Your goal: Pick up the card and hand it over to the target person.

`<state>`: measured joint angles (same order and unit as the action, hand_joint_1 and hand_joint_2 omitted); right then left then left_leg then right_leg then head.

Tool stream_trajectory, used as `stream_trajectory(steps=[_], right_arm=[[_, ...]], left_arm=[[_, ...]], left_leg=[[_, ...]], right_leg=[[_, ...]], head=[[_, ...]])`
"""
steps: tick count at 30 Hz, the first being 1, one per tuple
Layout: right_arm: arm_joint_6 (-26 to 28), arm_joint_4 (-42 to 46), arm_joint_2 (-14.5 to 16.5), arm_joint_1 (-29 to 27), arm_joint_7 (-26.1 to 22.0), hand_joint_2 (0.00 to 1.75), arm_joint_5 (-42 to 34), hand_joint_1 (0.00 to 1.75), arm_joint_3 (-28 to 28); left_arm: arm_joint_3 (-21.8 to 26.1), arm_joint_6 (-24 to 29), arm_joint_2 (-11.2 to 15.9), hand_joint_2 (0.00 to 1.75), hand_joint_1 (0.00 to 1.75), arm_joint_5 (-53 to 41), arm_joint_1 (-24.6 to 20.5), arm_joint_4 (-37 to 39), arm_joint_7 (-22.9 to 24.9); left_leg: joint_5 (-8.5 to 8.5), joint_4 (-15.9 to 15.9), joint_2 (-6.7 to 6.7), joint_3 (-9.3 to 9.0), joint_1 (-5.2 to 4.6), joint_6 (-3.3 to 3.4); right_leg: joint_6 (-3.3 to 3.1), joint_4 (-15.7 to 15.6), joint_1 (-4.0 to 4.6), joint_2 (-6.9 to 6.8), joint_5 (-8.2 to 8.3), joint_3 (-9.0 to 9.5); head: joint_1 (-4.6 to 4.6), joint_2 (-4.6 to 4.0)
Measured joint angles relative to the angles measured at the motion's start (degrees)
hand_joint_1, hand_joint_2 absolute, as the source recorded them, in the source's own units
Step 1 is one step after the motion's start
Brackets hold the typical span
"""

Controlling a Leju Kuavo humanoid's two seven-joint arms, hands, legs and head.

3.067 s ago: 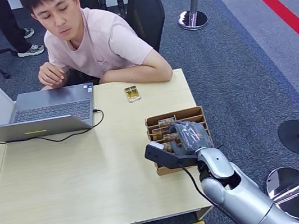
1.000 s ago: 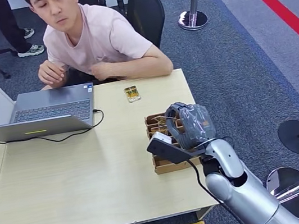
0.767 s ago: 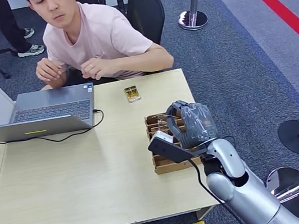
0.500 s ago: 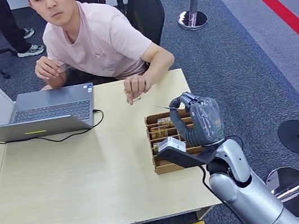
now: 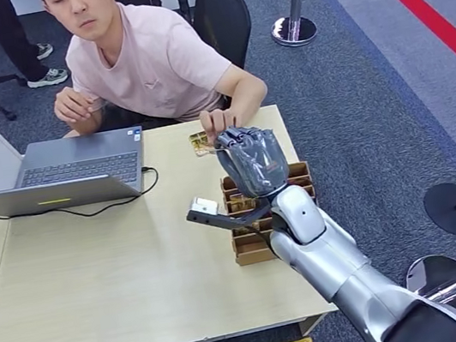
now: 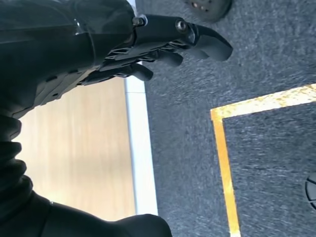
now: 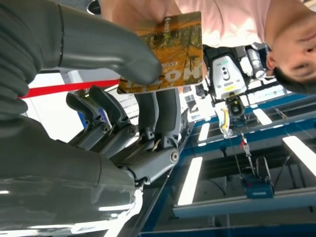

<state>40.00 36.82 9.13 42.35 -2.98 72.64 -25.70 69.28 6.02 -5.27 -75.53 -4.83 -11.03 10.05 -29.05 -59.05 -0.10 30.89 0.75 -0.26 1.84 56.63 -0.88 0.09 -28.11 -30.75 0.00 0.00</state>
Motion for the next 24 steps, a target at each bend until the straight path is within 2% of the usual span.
stream_trajectory(steps=[10, 14, 15, 19, 24], right_arm=[[0.0, -3.29, 0.38, 1.34, 0.46, 1.75, 1.2, 1.59, 1.7], [0.0, -4.37, 0.63, 1.9, 0.46, 1.75, 1.1, 0.0, 2.1], [0.0, -4.31, 0.57, 1.92, 0.52, 1.75, 1.24, 0.0, 2.24], [0.0, -3.68, 0.36, 1.78, 0.19, 1.75, 1.26, 0.0, 2.87], [0.0, -2.78, 0.76, 1.8, -1.88, 1.75, -1.77, 0.0, 5.2]], left_arm=[[-0.86, -0.98, 0.46, 1.75, 0.0, -0.73, -0.05, 0.08, -2.1], [-0.9, 0.26, 0.6, 1.75, 0.0, -0.71, -0.05, -0.2, -2.49], [-0.58, 0.78, 0.63, 1.75, 0.0, -0.4, -0.09, -0.17, -2.67], [0.05, 1.18, 0.69, 0.0, 0.0, 0.19, -0.19, -0.09, -2.4], [0.24, 1.17, 0.62, 0.0, 0.0, 0.32, -0.21, -0.08, -2.1]], left_leg=[[0.03, -0.01, -0.12, 0.09, 0.0, 0.0], [0.02, -0.01, -0.11, 0.09, 0.0, 0.01], [0.02, -0.01, -0.11, 0.09, 0.0, 0.01], [0.0, -0.02, -0.15, 0.08, 0.0, 0.01], [0.01, -0.03, -0.13, 0.12, -0.01, 0.02]], right_leg=[[-0.01, -0.02, 0.0, -0.12, 0.0, -0.04], [-0.02, -0.02, 0.0, -0.11, 0.0, -0.05], [-0.02, -0.02, 0.0, -0.11, 0.0, -0.05], [0.0, -0.01, 0.0, -0.15, -0.03, -0.02], [0.0, 0.0, -0.01, -0.14, -0.02, -0.06]], head=[[0.0, 0.0], [0.0, 0.0], [0.0, 0.0], [0.0, 0.0], [0.0, 0.0]])
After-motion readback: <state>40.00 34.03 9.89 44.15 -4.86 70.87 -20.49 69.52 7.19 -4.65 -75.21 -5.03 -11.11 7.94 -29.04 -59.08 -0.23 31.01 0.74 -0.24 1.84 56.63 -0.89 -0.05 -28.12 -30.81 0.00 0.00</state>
